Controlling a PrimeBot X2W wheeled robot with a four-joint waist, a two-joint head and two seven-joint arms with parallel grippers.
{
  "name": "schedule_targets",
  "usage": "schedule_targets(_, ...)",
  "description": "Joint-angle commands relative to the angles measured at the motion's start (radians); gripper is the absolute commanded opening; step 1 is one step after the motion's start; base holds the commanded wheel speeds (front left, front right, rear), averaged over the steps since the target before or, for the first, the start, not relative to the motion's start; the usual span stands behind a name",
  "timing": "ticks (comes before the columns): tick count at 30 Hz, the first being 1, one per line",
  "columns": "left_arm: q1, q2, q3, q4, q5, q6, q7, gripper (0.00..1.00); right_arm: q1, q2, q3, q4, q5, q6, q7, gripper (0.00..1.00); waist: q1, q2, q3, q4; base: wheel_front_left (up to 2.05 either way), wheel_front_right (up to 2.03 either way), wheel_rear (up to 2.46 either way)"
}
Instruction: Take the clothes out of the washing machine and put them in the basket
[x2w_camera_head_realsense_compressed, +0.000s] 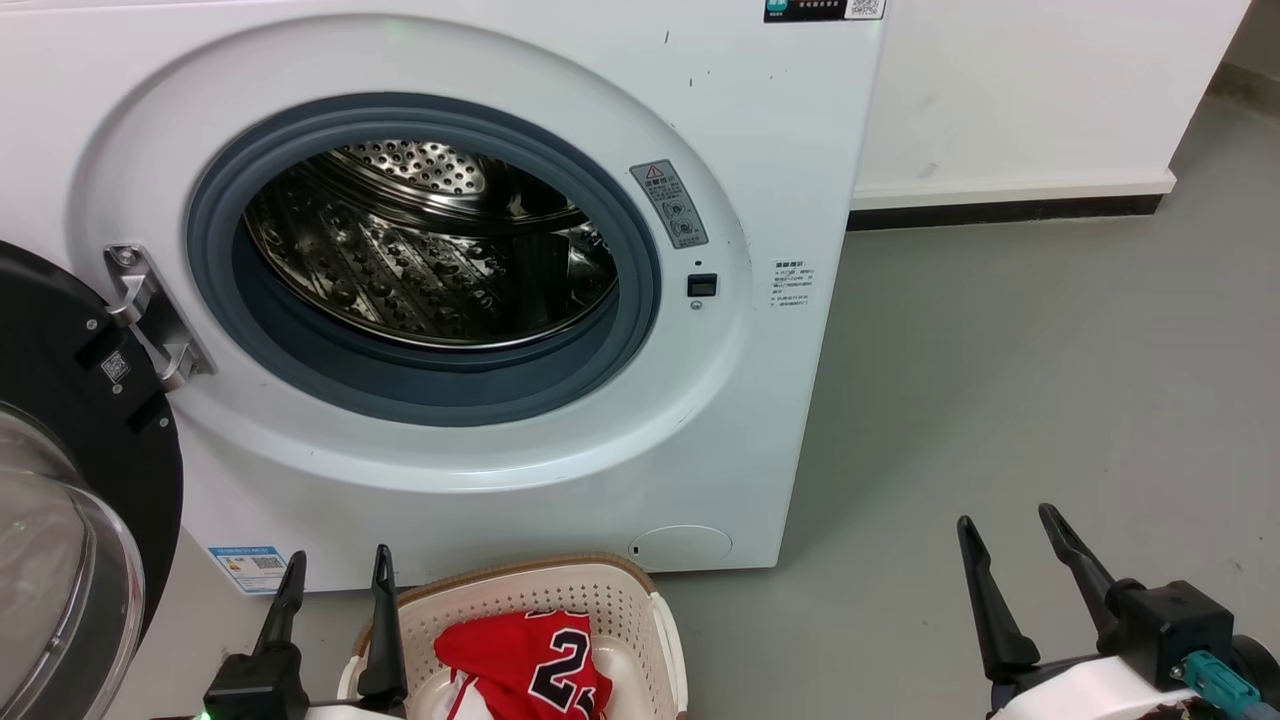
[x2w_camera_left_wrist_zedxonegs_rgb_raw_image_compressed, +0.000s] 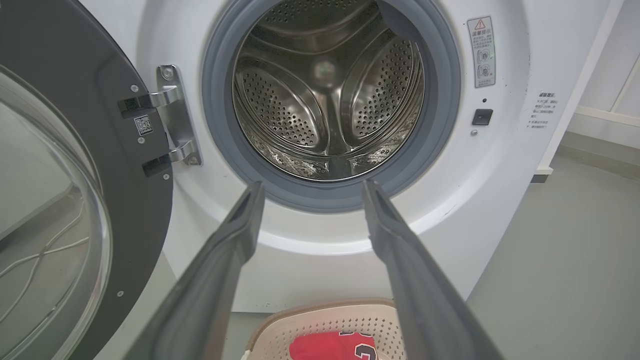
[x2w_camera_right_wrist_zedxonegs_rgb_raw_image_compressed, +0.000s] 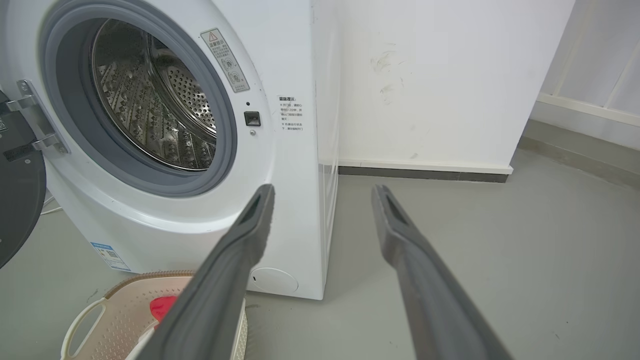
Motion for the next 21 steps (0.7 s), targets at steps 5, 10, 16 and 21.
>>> schedule_targets(5, 0.0, 0.007, -0.003, -0.004, -0.002, 0.007, -0.008, 1.0, 0.0, 0.0, 0.0, -0.001, 0.004, 0.0, -0.006, 1.0, 0.0, 0.0, 0.003, -0.004, 0.0, 0.0, 0.0)
schedule_targets(10, 0.004, 0.013, -0.003, -0.004, -0.005, 0.012, -0.008, 1.0, 0.002, 0.0, -0.002, -0.004, 0.005, 0.0, -0.008, 1.0, 0.0, 0.0, 0.003, -0.006, 0.0, 0.0, 0.0)
schedule_targets(16, 0.002, 0.008, -0.005, 0.015, -0.006, 0.006, -0.003, 0.0, 0.004, 0.0, 0.0, 0.015, 0.008, 0.0, -0.003, 0.0, 0.0, 0.0, 0.003, -0.006, 0.0, 0.0, 0.0)
schedule_targets(21, -0.021, 0.004, 0.01, 0.04, -0.103, -0.006, 0.026, 0.0, -0.003, -0.005, 0.0, 0.03, 0.116, 0.0, -0.006, 0.0, 0.0, 0.0, 0.004, -0.004, 0.0, 0.0, 0.0)
